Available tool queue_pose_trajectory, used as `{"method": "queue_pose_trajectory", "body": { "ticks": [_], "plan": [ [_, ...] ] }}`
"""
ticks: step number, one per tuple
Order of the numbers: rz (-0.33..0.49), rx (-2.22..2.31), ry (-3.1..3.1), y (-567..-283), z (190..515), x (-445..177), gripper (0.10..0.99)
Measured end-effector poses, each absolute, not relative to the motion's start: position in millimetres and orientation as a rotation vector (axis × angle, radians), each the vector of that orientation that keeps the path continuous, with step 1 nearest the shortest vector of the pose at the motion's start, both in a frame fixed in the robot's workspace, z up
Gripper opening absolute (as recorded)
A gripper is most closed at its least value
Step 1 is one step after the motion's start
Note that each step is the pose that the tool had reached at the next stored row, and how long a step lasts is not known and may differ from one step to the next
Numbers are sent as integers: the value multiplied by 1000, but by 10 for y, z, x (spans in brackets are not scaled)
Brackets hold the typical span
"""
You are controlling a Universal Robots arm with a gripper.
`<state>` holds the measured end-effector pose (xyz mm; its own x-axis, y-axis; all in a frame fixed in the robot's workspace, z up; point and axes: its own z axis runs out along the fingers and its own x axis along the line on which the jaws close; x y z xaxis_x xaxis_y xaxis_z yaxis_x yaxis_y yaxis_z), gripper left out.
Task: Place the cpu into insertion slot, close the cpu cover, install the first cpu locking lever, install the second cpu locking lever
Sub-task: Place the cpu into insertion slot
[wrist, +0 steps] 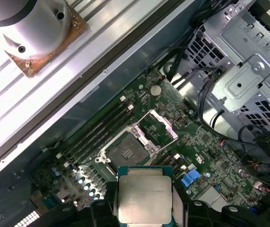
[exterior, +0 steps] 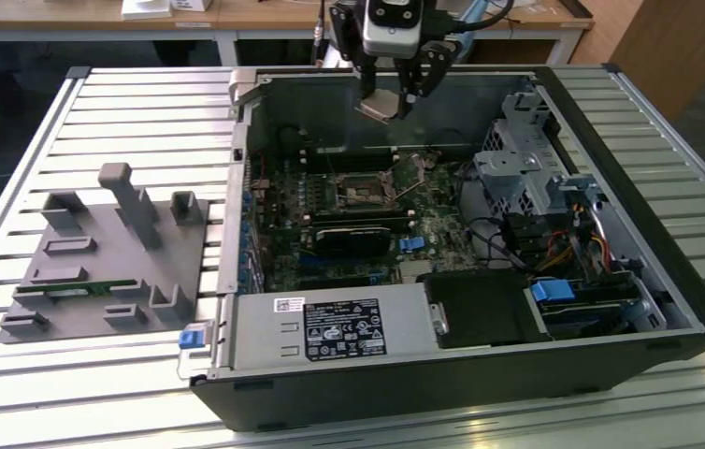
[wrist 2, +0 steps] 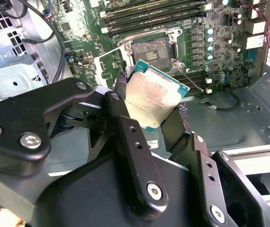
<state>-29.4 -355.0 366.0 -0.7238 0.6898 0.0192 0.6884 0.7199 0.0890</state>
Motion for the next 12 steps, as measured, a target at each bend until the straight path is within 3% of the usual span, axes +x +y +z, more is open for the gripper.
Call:
{"method": "queue_pose_trajectory", "body": {
  "ticks": [12],
  "plan": [
    [140, 1232, 2868, -3550, 3659, -294, 541]
  ]
}}
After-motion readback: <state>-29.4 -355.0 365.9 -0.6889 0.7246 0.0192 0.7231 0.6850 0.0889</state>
